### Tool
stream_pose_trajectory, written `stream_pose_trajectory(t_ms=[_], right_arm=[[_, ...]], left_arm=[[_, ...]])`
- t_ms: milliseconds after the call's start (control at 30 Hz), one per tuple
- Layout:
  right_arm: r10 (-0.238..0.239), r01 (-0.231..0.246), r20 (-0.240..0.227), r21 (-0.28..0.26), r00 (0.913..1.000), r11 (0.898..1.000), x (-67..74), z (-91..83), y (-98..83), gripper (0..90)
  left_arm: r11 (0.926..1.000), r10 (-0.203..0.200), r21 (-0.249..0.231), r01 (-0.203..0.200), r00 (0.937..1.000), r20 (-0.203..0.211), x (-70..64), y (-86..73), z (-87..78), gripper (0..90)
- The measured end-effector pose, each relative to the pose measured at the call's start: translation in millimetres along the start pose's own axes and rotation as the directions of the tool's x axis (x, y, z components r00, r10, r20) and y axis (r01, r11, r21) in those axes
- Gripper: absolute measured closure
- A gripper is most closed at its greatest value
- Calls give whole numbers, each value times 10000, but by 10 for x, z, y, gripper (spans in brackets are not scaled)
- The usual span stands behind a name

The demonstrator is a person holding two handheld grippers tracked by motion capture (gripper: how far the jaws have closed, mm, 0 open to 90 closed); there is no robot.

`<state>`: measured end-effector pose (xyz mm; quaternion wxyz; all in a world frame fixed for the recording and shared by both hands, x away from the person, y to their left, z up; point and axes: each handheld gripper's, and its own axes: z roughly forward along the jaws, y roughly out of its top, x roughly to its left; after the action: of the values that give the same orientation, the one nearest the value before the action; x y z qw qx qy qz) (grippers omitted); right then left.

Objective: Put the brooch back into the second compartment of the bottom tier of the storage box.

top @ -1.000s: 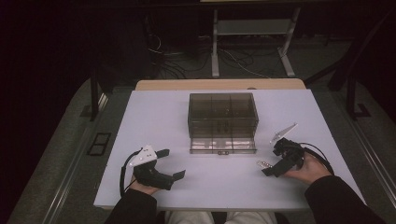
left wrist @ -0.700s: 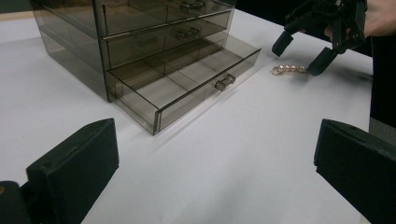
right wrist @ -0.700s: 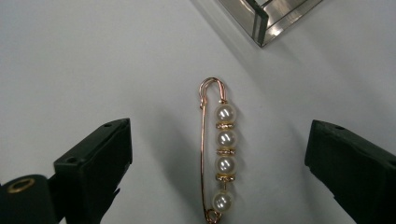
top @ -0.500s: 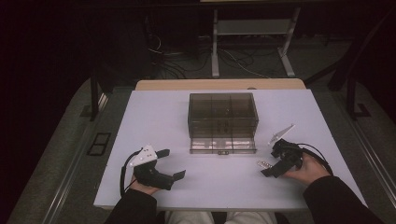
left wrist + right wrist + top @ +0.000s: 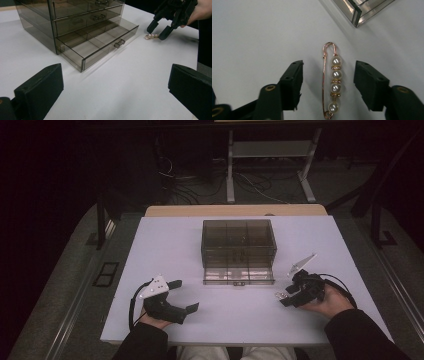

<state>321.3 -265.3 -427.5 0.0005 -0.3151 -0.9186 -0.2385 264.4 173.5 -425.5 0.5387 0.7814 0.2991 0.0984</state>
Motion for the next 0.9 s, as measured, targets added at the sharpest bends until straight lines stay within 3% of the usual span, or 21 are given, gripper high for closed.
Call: stream_pose_trajectory(t_ms=[533,800,900], right_arm=[[-209,203,419,146,9989,9997,37,18,0,703],[-527,505,859,284,9949,9983,82,25,7,773],[-560,536,809,315,9951,9981,82,26,9,781]], left_arm=[[10000,40,16,-40,10000,9,-1,0,0,0],[10000,28,16,-28,10000,25,-3,-2,1,0],[10000,39,19,-39,10000,42,-4,-1,3,0]])
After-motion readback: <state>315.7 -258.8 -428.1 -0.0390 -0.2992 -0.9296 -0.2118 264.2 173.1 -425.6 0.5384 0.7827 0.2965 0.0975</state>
